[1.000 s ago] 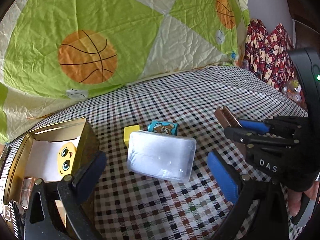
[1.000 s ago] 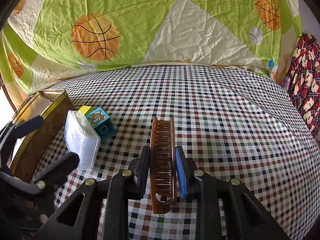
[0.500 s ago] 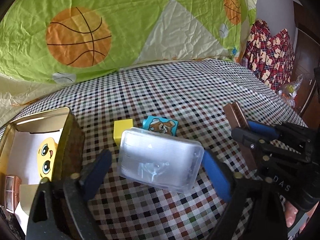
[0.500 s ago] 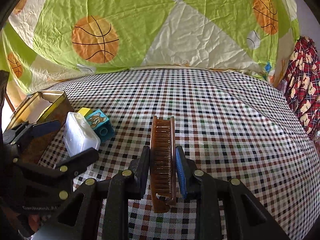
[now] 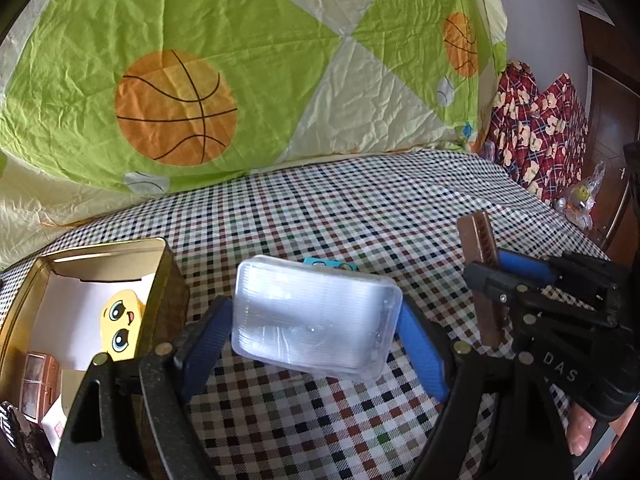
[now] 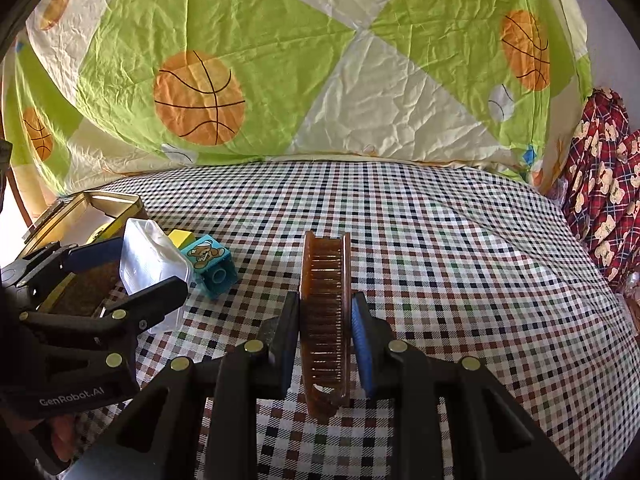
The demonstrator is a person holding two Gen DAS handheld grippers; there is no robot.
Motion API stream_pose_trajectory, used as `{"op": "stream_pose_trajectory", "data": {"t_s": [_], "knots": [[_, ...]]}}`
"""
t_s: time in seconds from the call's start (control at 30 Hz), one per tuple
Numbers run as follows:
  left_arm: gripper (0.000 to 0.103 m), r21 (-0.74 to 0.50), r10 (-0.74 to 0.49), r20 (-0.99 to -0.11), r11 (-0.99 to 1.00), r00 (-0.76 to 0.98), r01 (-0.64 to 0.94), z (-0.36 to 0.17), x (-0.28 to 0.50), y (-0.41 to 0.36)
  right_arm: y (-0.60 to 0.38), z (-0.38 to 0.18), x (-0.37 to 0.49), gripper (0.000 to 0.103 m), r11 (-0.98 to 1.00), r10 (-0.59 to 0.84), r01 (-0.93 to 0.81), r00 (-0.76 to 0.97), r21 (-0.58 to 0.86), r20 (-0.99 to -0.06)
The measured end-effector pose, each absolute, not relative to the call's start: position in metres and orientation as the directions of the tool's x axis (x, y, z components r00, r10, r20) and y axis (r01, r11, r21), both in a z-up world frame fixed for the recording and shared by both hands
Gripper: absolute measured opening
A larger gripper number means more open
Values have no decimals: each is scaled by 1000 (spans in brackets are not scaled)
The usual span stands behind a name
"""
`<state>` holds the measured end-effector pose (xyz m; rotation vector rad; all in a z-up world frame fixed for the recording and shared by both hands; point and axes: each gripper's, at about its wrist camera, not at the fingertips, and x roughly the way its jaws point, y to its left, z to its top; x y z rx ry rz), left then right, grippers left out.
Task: Organize rigid objects
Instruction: 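Carry the brush in the right tool and translucent box in the left over the tin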
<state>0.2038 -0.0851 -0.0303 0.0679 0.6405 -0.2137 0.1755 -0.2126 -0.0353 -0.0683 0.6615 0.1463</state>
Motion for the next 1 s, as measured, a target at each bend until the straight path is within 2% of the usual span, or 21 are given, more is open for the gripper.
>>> {"op": "stream_pose_trajectory", "data": {"t_s": [0.43, 0.8, 1.0], "knots": [[83, 68, -130, -500, 980, 856, 188, -18, 185, -90, -214, -26, 161, 27, 986, 133, -167, 830, -13, -542], [83, 23, -122, -451, 989, 884, 148, -13, 171, -77, -217, -16, 144, 27, 984, 157, -179, 880, -6, -449], [83, 42, -107, -421, 990, 901, 137, -11, 160, -78, -217, -12, 136, 27, 984, 156, -176, 902, -13, -403]]}}
